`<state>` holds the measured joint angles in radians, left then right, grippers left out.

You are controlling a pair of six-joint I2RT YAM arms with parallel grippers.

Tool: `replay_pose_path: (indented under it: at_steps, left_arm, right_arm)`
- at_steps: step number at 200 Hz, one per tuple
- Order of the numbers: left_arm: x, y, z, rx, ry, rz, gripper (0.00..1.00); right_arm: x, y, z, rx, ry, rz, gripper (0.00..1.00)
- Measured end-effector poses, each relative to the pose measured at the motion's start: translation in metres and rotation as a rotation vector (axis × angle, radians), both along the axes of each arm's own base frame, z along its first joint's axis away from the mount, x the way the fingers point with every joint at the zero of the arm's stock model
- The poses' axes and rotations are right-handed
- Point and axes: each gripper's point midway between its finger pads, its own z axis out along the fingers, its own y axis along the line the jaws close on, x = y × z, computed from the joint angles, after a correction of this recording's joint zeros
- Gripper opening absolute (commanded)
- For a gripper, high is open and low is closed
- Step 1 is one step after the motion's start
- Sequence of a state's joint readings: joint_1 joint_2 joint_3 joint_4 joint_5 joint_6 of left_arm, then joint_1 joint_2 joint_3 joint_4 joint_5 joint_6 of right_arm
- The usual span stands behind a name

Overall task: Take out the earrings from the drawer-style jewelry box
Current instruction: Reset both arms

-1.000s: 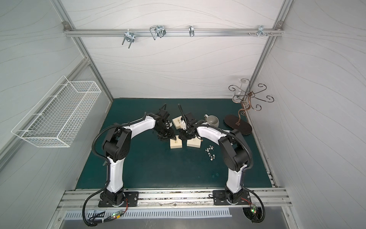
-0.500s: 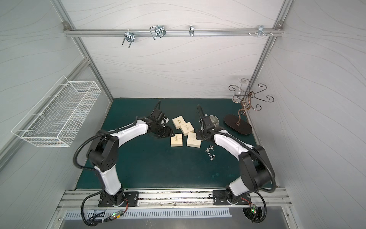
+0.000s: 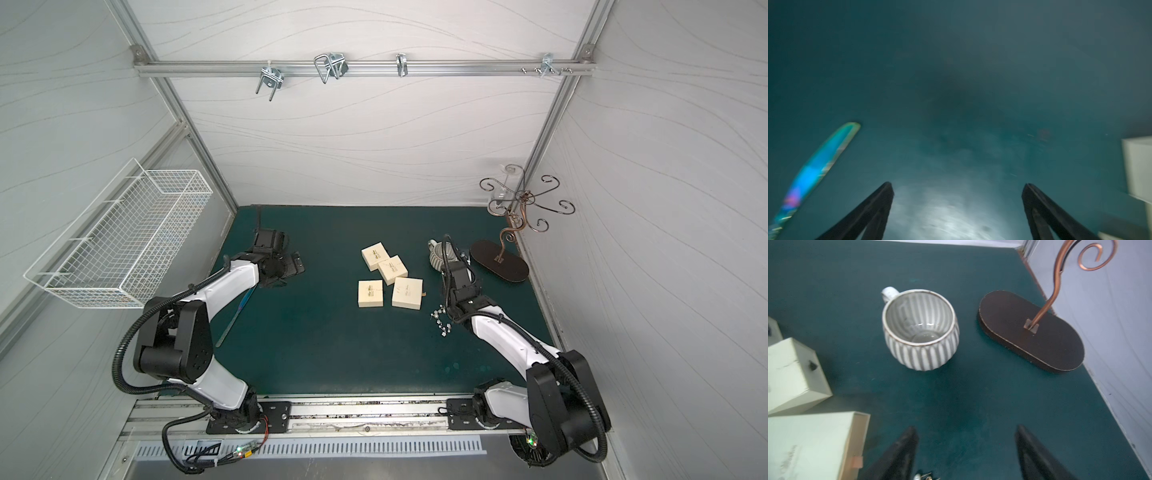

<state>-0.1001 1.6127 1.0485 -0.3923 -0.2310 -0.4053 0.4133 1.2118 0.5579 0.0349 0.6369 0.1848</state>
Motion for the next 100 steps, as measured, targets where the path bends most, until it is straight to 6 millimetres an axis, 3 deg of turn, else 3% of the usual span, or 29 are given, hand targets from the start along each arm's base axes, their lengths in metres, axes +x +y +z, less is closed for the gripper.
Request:
replay_pose_path:
  at_steps: [21,43,100]
  left_arm:
    - [-0.002,0.014,-0.004,0.1,-0.003,-0.002,1.0]
    - [-0.002,0.021,-0.007,0.15,-0.018,-0.002,1.0]
    - [0.003,0.028,0.005,0.192,-0.09,0.009,1.0]
  right_arm:
    - [-0.005,-0.011,-0.024,-0.055,0.017,-0.017,0.99]
    - [0.003,-0.016,-0.039,-0.094,0.046,-0.041,0.99]
    - [0.042,-0.037,-0.029,-0.053,-0.045,-0.092,0.99]
